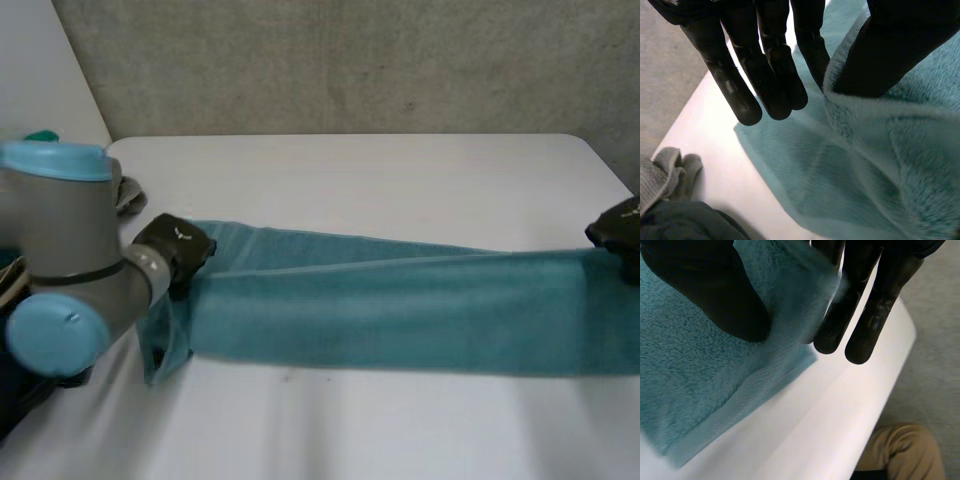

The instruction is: Fold the laundry.

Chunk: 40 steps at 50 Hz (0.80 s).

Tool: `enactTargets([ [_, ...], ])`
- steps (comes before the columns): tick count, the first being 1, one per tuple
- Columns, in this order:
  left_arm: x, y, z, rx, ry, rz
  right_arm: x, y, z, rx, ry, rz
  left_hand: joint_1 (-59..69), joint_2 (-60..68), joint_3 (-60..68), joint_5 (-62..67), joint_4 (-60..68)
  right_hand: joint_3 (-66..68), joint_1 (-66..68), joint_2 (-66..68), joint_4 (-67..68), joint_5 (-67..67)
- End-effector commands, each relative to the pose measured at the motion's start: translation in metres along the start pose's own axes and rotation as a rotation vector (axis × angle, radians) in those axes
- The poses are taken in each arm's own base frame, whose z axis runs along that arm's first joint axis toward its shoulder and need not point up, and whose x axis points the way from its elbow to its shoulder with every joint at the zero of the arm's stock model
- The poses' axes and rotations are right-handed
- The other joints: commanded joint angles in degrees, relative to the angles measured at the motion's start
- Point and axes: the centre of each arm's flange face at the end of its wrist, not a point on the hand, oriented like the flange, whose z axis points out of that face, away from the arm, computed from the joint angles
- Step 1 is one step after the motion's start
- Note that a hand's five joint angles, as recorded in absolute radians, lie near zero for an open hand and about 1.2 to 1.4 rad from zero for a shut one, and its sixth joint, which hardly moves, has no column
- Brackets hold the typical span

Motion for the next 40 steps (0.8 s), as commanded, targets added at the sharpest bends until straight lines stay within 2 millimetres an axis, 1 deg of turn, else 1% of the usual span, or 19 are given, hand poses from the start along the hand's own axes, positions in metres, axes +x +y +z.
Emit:
enactTargets([
  [1,-0.045,-0.044,0.041,0.167,-0.229,0.037,0.017,-0.052,0.013,0.233,0.183,0.07,15.12,11.79,11.96,14.39,11.6,12.13,24.2,12.97,11.69,13.31],
  [2,-0.055,-0.054,0.042,0.205,-0.27,0.039,0.032,-0.07,0.009,0.319,0.251,0.104,15.12,11.79,11.96,14.39,11.6,12.13,24.2,12.97,11.69,13.31],
  [3,-0.073,-0.076,0.04,0.3,-0.356,0.04,0.04,-0.078,0.006,0.363,0.286,0.119,15.12,11.79,11.96,14.39,11.6,12.13,24.2,12.97,11.69,13.31],
  [5,-0.091,-0.1,0.034,0.412,-0.45,0.033,0.06,-0.1,-0.004,0.474,0.37,0.16,15.12,11.79,11.96,14.39,11.6,12.13,24.2,12.97,11.69,13.31],
  [6,-0.1,-0.112,0.03,0.469,-0.496,0.028,0.082,-0.123,-0.02,0.601,0.458,0.202,15.12,11.79,11.96,14.39,11.6,12.13,24.2,12.97,11.69,13.31],
  [7,-0.122,-0.139,0.013,0.603,-0.615,0.014,0.093,-0.133,-0.03,0.666,0.501,0.225,15.12,11.79,11.96,14.39,11.6,12.13,24.2,12.97,11.69,13.31],
  [9,-0.141,-0.159,-0.007,0.707,-0.709,0.001,0.114,-0.15,-0.05,0.786,0.583,0.273,15.12,11.79,11.96,14.39,11.6,12.13,24.2,12.97,11.69,13.31],
  [10,-0.157,-0.181,-0.037,0.819,-0.8,-0.015,0.134,-0.164,-0.074,0.907,0.67,0.314,15.12,11.79,11.96,14.39,11.6,12.13,24.2,12.97,11.69,13.31],
  [12,-0.171,-0.195,-0.062,0.903,-0.871,-0.026,0.148,-0.172,-0.094,0.987,0.735,0.343,15.12,11.79,11.96,14.39,11.6,12.13,24.2,12.97,11.69,13.31],
  [15,-0.177,-0.201,-0.082,0.947,-0.887,-0.046,0.154,-0.178,-0.114,1.039,0.774,0.348,15.12,11.79,11.96,14.39,11.6,12.13,24.2,12.97,11.69,13.31],
  [20,-0.167,-0.186,-0.077,0.898,-0.795,-0.082,0.134,-0.164,-0.096,0.921,0.671,0.358,15.12,11.79,11.96,14.39,11.6,12.13,24.2,12.97,11.69,13.31],
  [28,-0.121,-0.117,-0.029,0.697,-0.558,-0.055,0.078,-0.121,-0.041,0.697,0.443,0.353,15.12,11.79,11.96,14.39,11.6,12.13,24.2,12.97,11.69,13.31],
  [29,-0.104,-0.101,-0.019,0.65,-0.501,-0.051,0.064,-0.11,-0.028,0.653,0.394,0.345,15.12,11.79,11.96,14.39,11.6,12.13,24.2,12.97,11.69,13.31],
  [31,-0.092,-0.086,-0.012,0.605,-0.459,-0.051,0.049,-0.099,-0.015,0.608,0.346,0.337,15.12,11.79,11.96,14.39,11.6,12.13,24.2,12.97,11.69,13.31],
  [32,-0.088,-0.079,-0.008,0.58,-0.443,-0.053,0.035,-0.088,-0.003,0.558,0.301,0.325,15.12,11.79,11.96,14.39,11.6,12.13,24.2,12.97,11.69,13.31],
  [33,-0.074,-0.063,0.002,0.528,-0.401,-0.055,0.027,-0.083,0.002,0.534,0.28,0.316,15.12,11.79,11.96,14.39,11.6,12.13,24.2,12.97,11.69,13.31],
  [36,-0.047,-0.037,0.021,0.446,-0.323,-0.054,0.003,-0.064,0.018,0.451,0.219,0.28,15.12,11.79,11.96,14.39,11.6,12.13,24.2,12.97,11.69,13.31],
  [37,-0.031,-0.021,0.032,0.396,-0.277,-0.054,-0.002,-0.059,0.022,0.429,0.205,0.273,15.12,11.79,11.96,14.39,11.6,12.13,24.2,12.97,11.69,13.31],
  [40,-0.009,0.0,0.042,0.324,-0.209,-0.051,-0.022,-0.041,0.033,0.359,0.151,0.257,15.12,11.79,11.96,14.39,11.6,12.13,24.2,12.97,11.69,13.31],
])
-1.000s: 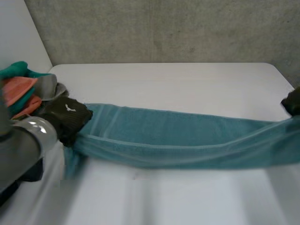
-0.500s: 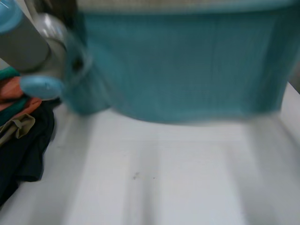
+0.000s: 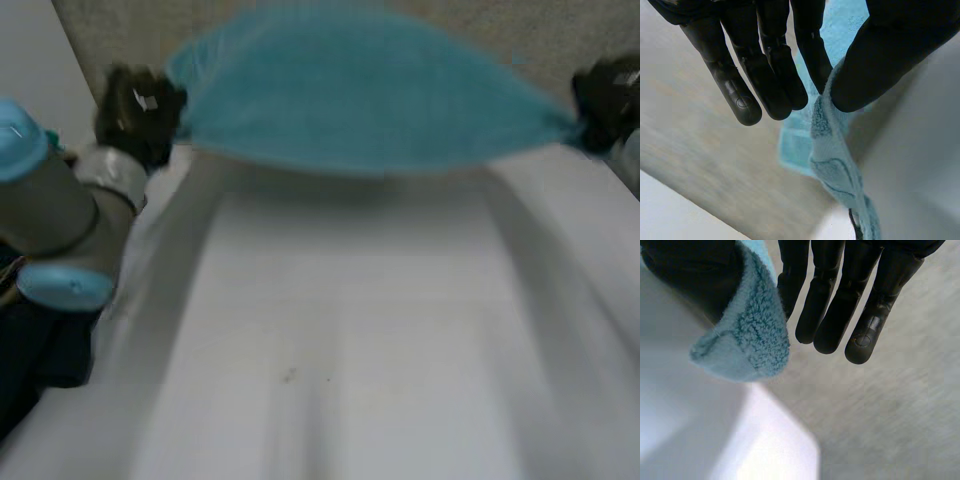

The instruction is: Fold the laundry.

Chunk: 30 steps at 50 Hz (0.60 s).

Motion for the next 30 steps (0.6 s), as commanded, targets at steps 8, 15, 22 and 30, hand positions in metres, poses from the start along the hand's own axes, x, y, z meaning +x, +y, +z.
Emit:
enactTargets([
  [8,0.08,0.095,-0.054,-0.387,0.299,-0.008,-0.05,0.089,-0.032,-0.294,-0.193,-0.113,15.13,11.53,11.66,13.57,11.37,12.13,24.2,12.97,11.69,13.11],
  [15,0.06,0.087,-0.067,-0.406,0.271,-0.014,-0.028,0.101,-0.046,-0.339,-0.174,-0.142,15.13,11.53,11.66,13.57,11.37,12.13,24.2,12.97,11.69,13.11],
  [22,0.06,0.095,-0.073,-0.434,0.275,-0.017,-0.02,0.105,-0.05,-0.334,-0.183,-0.114,4.42,0.82,0.95,2.86,0.65,12.13,24.2,12.97,11.69,13.11],
  [30,0.06,0.11,-0.074,-0.478,0.271,-0.033,-0.013,0.11,-0.048,-0.345,-0.17,-0.101,-2.0,-5.6,-5.47,-3.56,-5.77,12.13,24.2,12.97,11.69,13.11],
])
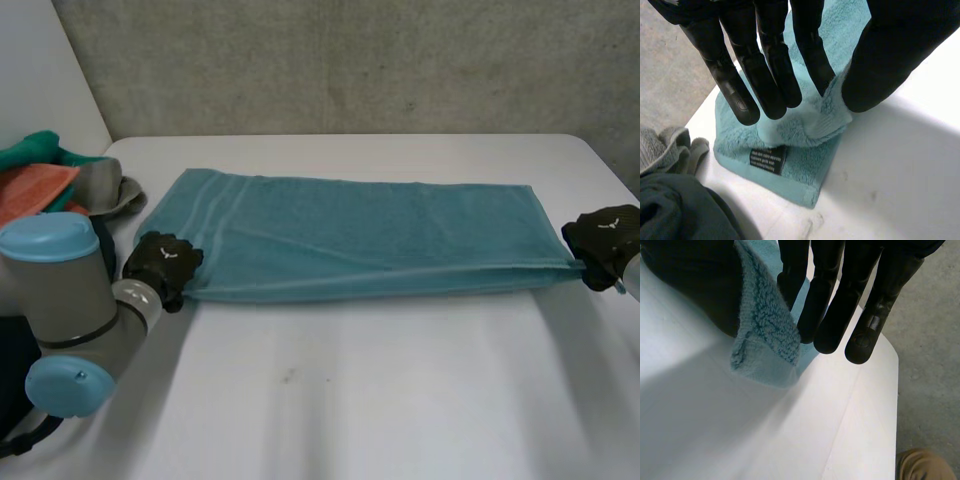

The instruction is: Fold the laundry.

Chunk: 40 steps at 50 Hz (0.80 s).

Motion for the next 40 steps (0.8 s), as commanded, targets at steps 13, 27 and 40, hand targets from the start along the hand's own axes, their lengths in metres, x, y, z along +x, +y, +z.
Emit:
enactTargets([
  [13,-0.025,0.007,0.016,0.009,-0.043,-0.364,0.009,0.005,0.004,-0.002,0.021,0.041,-0.75,-1.35,-1.49,-1.49,-1.39,12.13,24.19,12.97,11.69,13.11],
  [27,-0.013,0.0,0.024,0.05,0.045,-0.377,0.018,0.004,0.006,0.005,0.044,0.107,-4.46,-5.06,-5.2,-5.2,-5.1,12.13,24.19,12.97,11.69,13.11],
  [40,-0.004,0.005,0.043,0.026,0.019,-0.356,0.031,0.005,0.008,0.008,0.083,0.152,-4.46,-5.06,-5.2,-5.2,-5.1,12.13,24.19,12.97,11.69,13.11],
])
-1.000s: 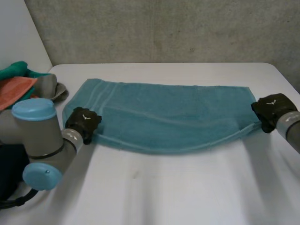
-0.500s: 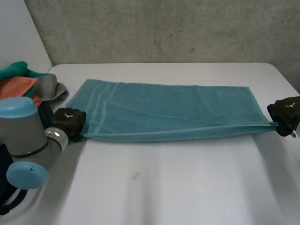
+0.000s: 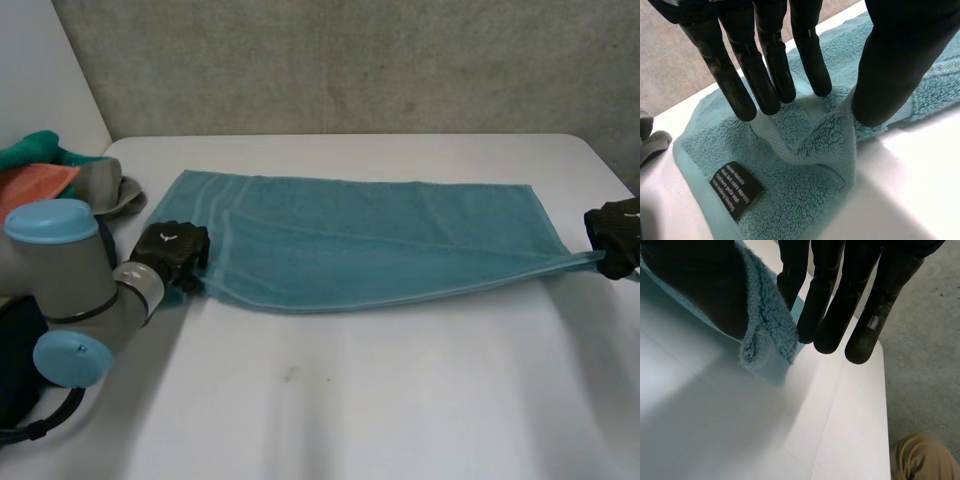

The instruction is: Fold the laundry.

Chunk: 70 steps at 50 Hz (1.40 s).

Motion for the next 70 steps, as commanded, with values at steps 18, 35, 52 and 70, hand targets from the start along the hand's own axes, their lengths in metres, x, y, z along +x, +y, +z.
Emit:
enactTargets([
  [18,0.005,0.019,0.002,-0.076,-0.079,0.125,0.012,-0.003,0.003,0.014,0.036,0.034,3.46,4.05,3.8,4.06,4.09,12.13,24.2,12.97,11.69,13.13],
  [35,-0.016,0.002,0.008,-0.002,-0.167,0.129,0.016,-0.005,0.005,0.02,0.045,0.032,16.92,17.5,17.26,17.52,17.55,12.13,24.2,12.97,11.69,13.13],
  [52,-0.021,0.018,0.006,-0.076,-0.16,0.26,0.014,-0.006,0.004,0.019,0.038,0.032,15.9,16.49,16.25,16.51,16.54,12.13,24.2,12.97,11.69,13.13],
  [70,-0.027,-0.01,-0.079,-0.318,0.038,0.306,0.009,-0.007,-0.017,-0.131,-0.114,-0.088,33.21,33.8,33.55,33.81,33.84,12.13,24.2,12.97,11.69,13.13],
])
